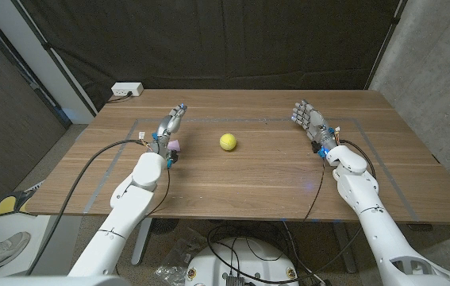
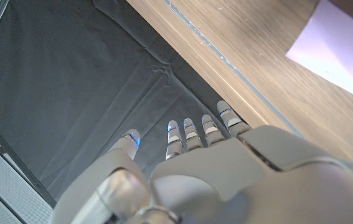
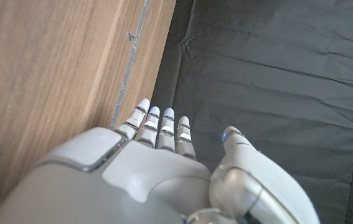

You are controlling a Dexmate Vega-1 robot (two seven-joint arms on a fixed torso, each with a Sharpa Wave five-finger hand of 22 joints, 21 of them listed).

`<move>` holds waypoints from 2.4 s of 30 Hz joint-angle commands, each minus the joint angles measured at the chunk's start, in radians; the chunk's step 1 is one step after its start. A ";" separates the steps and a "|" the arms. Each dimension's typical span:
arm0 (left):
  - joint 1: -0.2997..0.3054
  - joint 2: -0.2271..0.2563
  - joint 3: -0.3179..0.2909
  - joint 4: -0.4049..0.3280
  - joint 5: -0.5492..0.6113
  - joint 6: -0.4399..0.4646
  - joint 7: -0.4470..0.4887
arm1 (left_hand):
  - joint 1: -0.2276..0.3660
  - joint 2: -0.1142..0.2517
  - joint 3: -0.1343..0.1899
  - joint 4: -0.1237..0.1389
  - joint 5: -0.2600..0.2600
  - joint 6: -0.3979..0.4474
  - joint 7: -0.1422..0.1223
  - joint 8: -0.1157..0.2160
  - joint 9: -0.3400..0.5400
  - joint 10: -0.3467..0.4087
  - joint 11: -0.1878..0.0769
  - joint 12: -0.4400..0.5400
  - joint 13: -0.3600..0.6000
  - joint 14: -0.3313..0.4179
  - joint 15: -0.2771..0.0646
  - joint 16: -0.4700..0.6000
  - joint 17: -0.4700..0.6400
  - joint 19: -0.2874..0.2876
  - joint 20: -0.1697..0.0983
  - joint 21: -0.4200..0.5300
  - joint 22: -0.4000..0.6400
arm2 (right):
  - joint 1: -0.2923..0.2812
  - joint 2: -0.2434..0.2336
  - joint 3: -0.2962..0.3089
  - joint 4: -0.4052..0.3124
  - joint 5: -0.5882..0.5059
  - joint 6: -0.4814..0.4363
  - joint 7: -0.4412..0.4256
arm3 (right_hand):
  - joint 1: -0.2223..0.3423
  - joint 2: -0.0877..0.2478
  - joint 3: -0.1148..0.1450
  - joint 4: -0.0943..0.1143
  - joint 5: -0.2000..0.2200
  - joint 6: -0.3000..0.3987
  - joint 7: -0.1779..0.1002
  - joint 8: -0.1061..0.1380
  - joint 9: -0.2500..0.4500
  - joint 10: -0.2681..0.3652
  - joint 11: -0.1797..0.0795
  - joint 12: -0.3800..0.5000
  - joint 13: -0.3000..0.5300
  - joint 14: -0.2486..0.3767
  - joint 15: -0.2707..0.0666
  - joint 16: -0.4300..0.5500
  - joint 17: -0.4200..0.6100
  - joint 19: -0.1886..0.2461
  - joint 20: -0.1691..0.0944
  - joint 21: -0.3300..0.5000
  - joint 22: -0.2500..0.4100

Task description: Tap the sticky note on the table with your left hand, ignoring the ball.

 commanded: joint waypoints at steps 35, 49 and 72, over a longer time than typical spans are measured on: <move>-0.024 0.056 0.188 -0.191 0.561 0.578 -0.047 | 0.050 -0.035 0.032 -0.004 -0.029 0.285 0.111 0.030 0.001 0.240 0.005 0.021 0.002 0.221 -0.073 0.021 0.000 0.125 -0.033 0.041 0.000 | 0.037 0.031 0.036 0.075 -0.023 0.018 0.068 | 0.013 -0.001 0.017 -0.016 -0.006 0.039 0.007 0.010 0.004 0.041 0.005 0.011 0.006 0.013 0.003 -0.004 0.006 0.002 -0.001 -0.006 0.005; -0.094 0.080 0.287 -0.175 0.690 0.755 -0.144 | 0.034 -0.058 0.016 0.007 -0.028 0.402 0.145 0.036 0.000 0.344 0.028 0.025 0.002 0.319 -0.059 0.026 0.003 0.198 -0.070 0.063 -0.001 | 0.043 0.033 0.040 0.095 -0.026 0.030 0.077 | 0.009 -0.002 0.018 -0.015 -0.008 0.043 0.008 0.008 0.004 0.043 0.005 0.009 0.006 0.011 0.003 -0.005 0.008 0.001 -0.004 -0.008 0.005; -0.146 0.127 0.361 -0.144 0.796 0.894 -0.299 | 0.008 -0.090 -0.012 0.020 -0.021 0.501 0.137 0.026 -0.003 0.425 0.009 0.010 0.000 0.391 -0.084 0.011 -0.001 0.246 -0.057 0.070 -0.005 | 0.065 0.043 0.030 0.140 -0.028 0.057 0.094 | 0.003 -0.004 0.020 -0.016 -0.010 0.048 0.011 0.006 0.004 0.045 0.007 0.007 0.006 0.008 0.003 -0.006 0.009 0.000 -0.011 -0.011 0.005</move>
